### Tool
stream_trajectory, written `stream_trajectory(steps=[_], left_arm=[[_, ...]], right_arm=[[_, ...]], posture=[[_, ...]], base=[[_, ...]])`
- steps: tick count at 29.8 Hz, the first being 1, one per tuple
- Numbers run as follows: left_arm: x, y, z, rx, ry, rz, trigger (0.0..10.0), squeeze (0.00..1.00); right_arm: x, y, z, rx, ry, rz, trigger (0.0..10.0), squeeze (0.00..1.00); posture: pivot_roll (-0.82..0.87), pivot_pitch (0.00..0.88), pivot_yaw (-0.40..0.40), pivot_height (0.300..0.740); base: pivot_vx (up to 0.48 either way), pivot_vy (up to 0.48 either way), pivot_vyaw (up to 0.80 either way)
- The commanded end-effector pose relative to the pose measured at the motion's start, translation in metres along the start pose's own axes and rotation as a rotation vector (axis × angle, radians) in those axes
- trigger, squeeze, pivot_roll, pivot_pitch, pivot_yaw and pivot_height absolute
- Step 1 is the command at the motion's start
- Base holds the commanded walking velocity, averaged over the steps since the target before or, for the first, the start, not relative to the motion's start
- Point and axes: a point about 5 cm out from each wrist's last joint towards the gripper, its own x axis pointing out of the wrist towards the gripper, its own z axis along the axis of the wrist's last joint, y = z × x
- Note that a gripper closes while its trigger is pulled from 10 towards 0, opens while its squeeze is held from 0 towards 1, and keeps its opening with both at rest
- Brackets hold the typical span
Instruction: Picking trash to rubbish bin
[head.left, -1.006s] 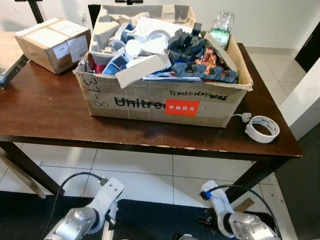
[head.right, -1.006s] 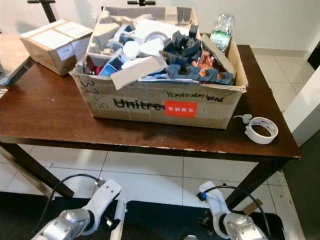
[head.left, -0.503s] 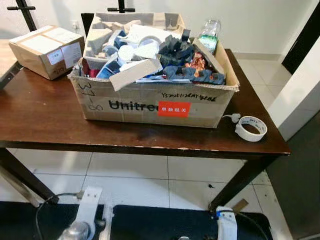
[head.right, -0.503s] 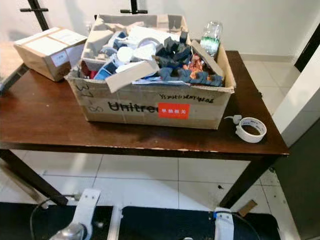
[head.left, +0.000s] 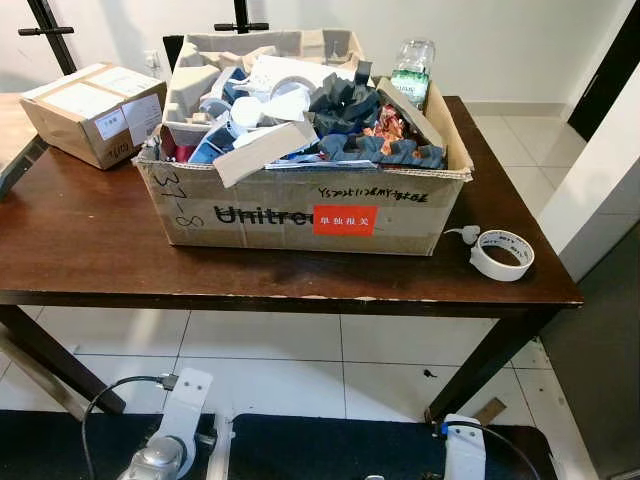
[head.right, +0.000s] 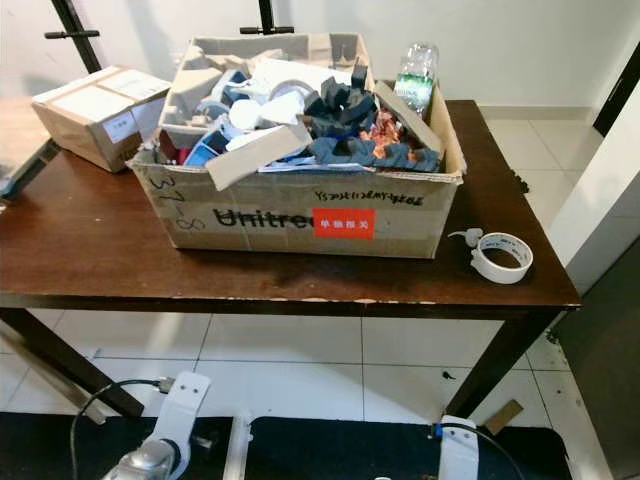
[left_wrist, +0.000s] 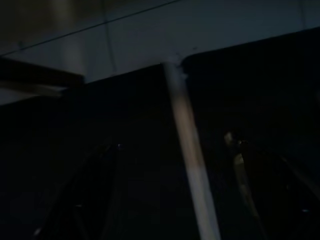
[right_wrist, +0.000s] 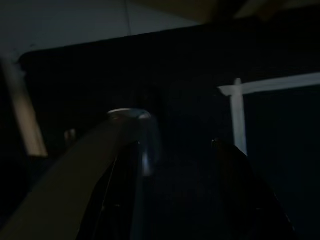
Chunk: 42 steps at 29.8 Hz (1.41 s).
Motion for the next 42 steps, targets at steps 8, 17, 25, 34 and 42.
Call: stream_trajectory(steps=[8, 17, 25, 34, 42], left_arm=[[0.0, 0.01, 0.009, -0.112, -0.091, 0.08, 10.0, 0.0], [0.003, -0.004, 0.024, -0.155, -0.135, -0.106, 10.0, 0.0], [0.003, -0.009, 0.024, -0.097, -0.14, -0.104, 10.0, 0.0], [0.004, -0.008, 0.017, -0.121, -0.09, -0.066, 10.0, 0.0], [0.004, -0.014, 0.015, -0.116, -0.101, -0.079, 10.0, 0.0]], right_arm=[[0.0, -0.003, 0.01, -0.037, -0.094, -0.055, 10.0, 0.0], [0.003, 0.005, 0.017, -0.105, -0.068, 0.033, 10.0, 0.0], [0.003, 0.009, 0.014, -0.242, -0.062, 0.11, 10.0, 0.0], [0.001, 0.002, 0.003, -0.164, -0.038, 0.067, 10.0, 0.0], [0.0, -0.004, 0.0, -0.128, -0.011, 0.059, 10.0, 0.0]], posture=[[0.08, 0.098, 0.033, 0.74], [0.08, 0.091, 0.042, 0.74], [0.06, 0.098, 0.048, 0.74], [0.05, 0.104, 0.048, 0.74], [0.04, 0.107, 0.036, 0.74]], base=[[0.0, 0.0, 0.0], [0.0, 0.0, 0.0], [0.0, 0.0, 0.0], [0.0, 0.0, 0.0], [0.0, 0.0, 0.0]])
